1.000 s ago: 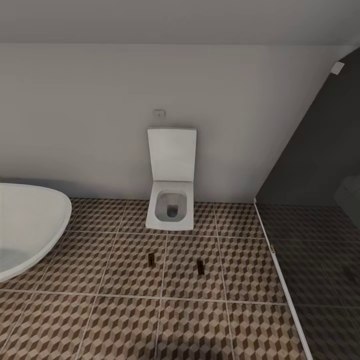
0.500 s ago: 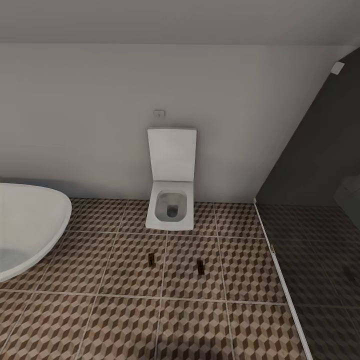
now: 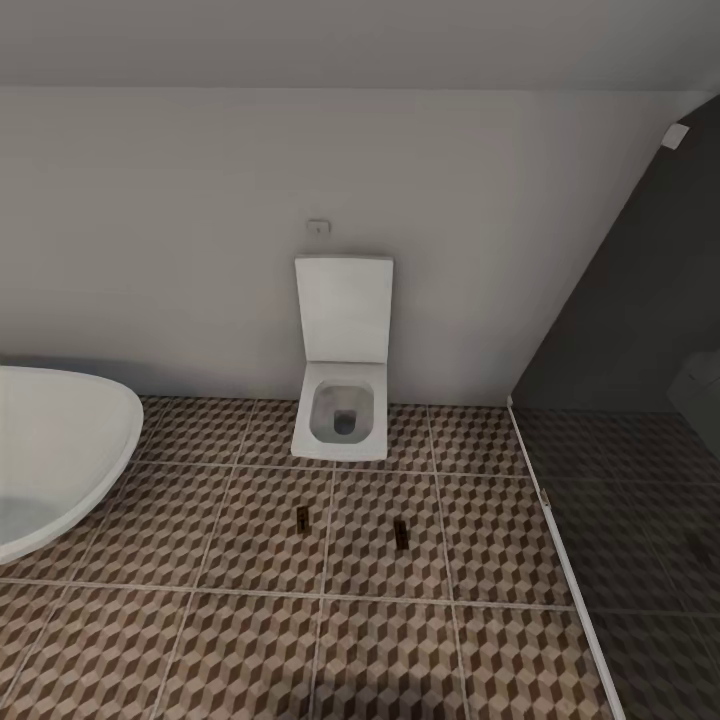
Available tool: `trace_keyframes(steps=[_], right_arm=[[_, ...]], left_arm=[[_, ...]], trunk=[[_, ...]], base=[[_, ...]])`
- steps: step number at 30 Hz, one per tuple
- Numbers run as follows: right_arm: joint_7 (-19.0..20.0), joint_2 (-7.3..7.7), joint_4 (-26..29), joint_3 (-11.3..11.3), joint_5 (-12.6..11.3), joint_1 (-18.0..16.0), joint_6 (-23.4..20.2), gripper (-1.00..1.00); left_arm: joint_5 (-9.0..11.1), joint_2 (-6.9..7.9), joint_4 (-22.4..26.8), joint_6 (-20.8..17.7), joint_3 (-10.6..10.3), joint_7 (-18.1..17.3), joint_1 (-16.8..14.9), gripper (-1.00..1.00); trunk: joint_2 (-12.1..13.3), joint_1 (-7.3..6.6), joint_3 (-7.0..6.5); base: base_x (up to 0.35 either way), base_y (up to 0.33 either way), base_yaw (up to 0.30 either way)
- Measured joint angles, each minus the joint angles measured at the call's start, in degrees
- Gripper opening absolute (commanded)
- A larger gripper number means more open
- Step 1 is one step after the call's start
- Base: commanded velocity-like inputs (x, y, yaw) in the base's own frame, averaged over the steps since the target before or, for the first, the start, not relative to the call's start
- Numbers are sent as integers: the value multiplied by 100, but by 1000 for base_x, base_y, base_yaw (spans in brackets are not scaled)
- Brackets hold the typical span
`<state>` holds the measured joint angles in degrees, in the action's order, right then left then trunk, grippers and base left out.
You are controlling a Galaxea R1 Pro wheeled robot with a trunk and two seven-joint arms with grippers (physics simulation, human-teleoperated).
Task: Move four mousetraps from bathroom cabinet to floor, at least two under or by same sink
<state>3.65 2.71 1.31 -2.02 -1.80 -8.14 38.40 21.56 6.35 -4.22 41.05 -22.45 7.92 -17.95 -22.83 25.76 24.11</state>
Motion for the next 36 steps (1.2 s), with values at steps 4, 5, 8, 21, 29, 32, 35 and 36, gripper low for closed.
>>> trace_keyframes(steps=[4,5,8,21,29,32,35,36], right_arm=[[0,0,-1,-1,0,0,0,100],[0,0,-2,-1,0,0,0,100],[0,0,-2,-1,0,0,0,100],[0,0,0,0,0,0,0,100],[0,0,-2,-1,0,0,0,100],[0,0,-2,2,0,0,0,100],[0,0,-1,0,0,0,0,100],[0,0,-1,0,0,0,0,100]], left_arm=[[0,0,0,0,0,0,0,100],[0,-1,0,0,0,0,0,100],[0,0,0,0,0,0,0,100],[0,0,0,0,0,0,0,100],[0,1,0,0,0,0,0,100],[0,1,0,0,0,0,0,100],[0,1,0,0,0,0,0,100],[0,1,0,0,0,0,0,100]], trunk=[[0,0,0],[0,0,0],[0,0,0],[0,0,0],[0,0,0],[0,0,0],[0,0,0],[0,0,0]], base=[[0,0,0],[0,0,0],[0,0,0],[0,0,0],[0,0,0],[0,0,0],[0,0,0],[0,0,0]])
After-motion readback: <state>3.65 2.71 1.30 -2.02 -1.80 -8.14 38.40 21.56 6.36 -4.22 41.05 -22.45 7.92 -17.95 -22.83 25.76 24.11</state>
